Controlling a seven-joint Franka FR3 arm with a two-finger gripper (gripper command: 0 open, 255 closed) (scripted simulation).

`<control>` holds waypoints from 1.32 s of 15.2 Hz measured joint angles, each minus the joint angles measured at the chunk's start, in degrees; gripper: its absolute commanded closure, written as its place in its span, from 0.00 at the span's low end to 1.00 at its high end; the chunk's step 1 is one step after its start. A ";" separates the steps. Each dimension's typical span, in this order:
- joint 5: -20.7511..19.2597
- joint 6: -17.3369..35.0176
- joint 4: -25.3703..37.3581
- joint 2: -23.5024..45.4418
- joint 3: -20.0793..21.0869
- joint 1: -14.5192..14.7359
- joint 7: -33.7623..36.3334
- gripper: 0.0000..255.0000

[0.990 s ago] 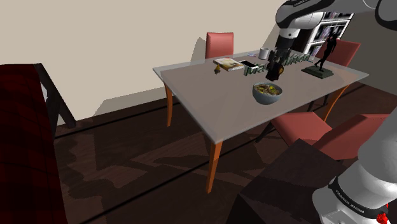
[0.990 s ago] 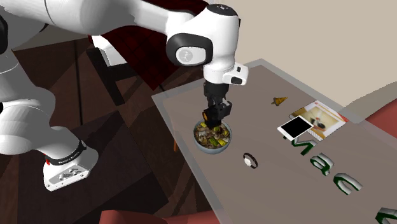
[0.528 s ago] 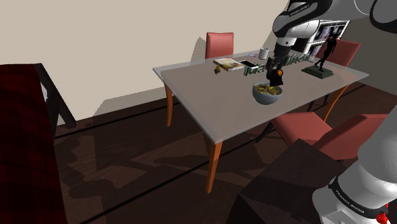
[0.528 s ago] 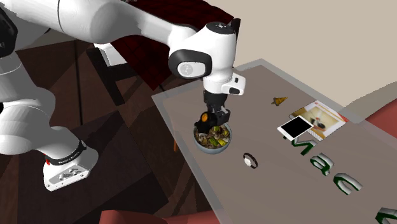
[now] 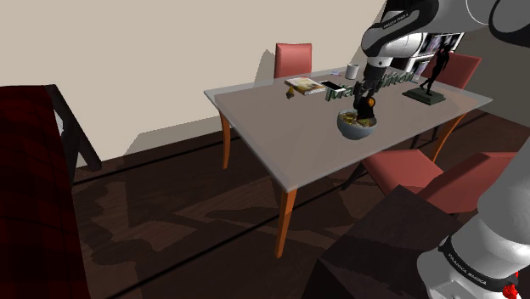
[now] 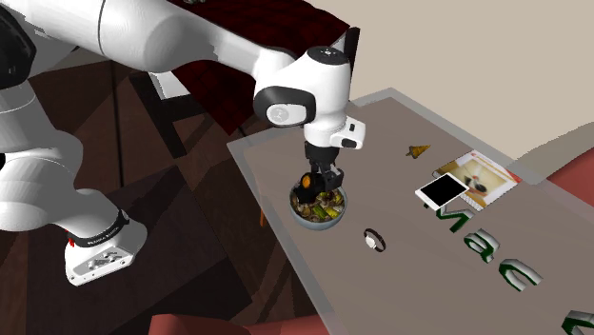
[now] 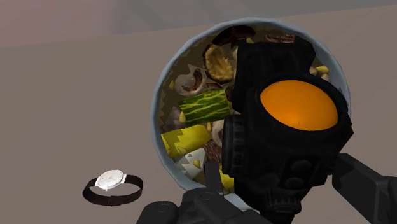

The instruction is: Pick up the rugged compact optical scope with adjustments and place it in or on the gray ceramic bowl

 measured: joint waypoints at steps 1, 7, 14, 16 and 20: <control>0.04 0.02 0.02 0.03 0.01 -0.03 -0.09 1.00; -0.02 -0.04 -0.17 0.36 -0.06 -0.11 -0.08 0.00; -0.84 -5.59 2.79 -2.37 -0.34 0.01 0.49 0.00; -0.92 -6.12 3.01 -2.63 -0.35 0.04 0.57 0.00; -0.94 -6.32 3.13 -2.67 -0.37 0.02 0.54 0.00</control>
